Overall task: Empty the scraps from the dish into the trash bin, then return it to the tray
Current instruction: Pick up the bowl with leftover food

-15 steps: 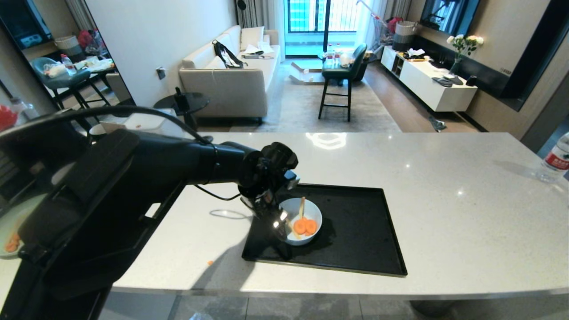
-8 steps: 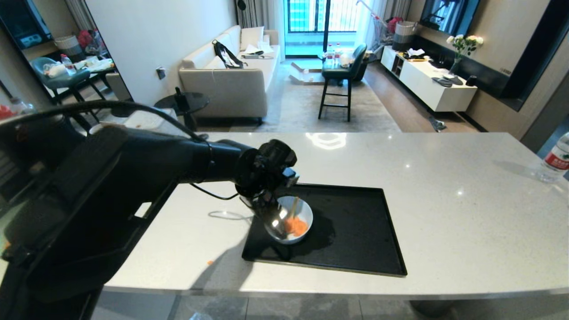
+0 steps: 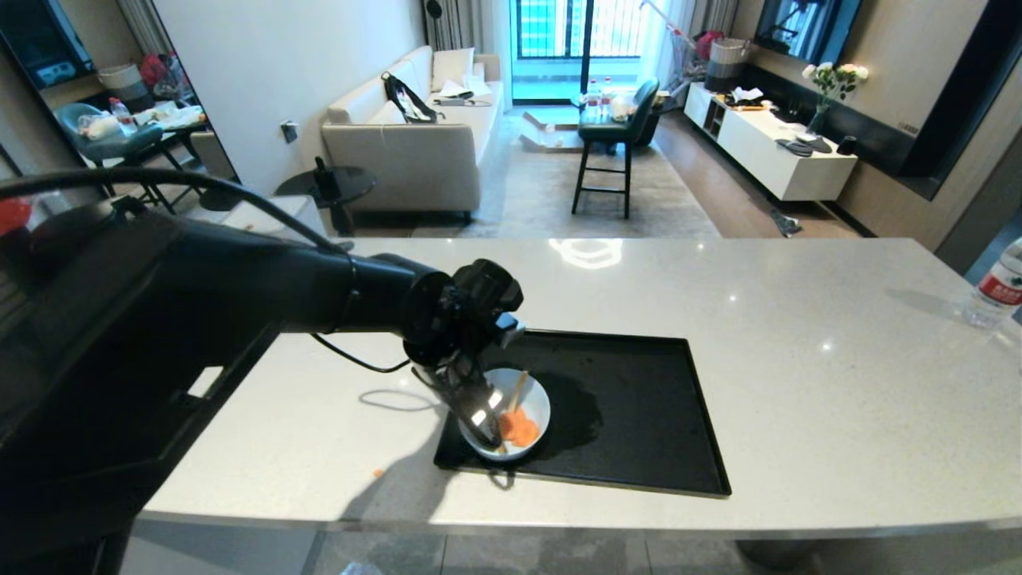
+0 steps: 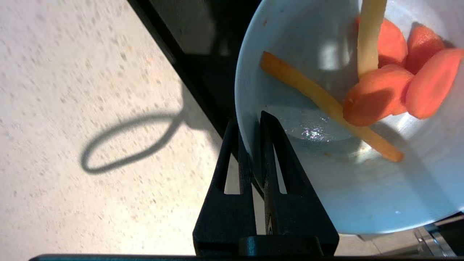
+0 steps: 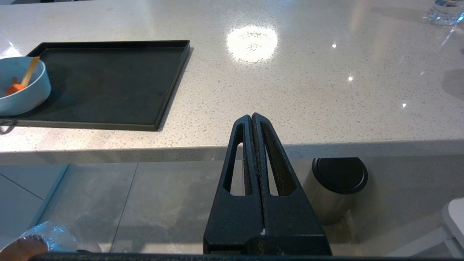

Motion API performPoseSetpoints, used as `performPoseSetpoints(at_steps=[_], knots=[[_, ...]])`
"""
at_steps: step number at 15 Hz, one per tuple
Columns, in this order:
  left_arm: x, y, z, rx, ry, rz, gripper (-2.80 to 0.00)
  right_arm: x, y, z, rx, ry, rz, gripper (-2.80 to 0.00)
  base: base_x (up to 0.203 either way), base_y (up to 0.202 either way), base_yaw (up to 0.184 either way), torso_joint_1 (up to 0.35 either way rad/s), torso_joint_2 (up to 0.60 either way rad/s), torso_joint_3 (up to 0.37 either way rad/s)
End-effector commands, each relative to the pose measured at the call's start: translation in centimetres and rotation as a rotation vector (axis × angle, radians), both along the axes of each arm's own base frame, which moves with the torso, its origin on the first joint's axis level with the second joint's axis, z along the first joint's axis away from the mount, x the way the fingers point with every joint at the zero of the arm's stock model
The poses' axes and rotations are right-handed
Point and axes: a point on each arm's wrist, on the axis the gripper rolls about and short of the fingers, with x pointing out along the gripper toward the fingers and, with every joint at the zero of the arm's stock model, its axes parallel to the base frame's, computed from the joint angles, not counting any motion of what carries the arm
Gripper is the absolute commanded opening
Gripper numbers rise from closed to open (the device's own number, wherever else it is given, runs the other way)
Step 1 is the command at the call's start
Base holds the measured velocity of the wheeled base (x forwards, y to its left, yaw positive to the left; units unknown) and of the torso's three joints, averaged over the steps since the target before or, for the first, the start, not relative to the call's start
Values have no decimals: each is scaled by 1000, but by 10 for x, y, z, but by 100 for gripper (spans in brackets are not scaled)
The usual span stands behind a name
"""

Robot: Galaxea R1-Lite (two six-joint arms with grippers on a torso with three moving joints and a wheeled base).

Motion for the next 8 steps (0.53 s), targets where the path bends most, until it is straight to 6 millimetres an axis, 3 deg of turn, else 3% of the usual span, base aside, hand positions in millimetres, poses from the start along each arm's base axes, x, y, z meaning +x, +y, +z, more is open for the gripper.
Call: performPoseSetpoints(at_steps=[1,8], knots=[[-10,6,8,-5,2,15,-280,0,0,0,1,-1,0,-280,0,0,0,0,0,0],[-20,-1,8,-26,18,36,-280,0,0,0,0,0,0,-280,0,0,0,0,0,0]])
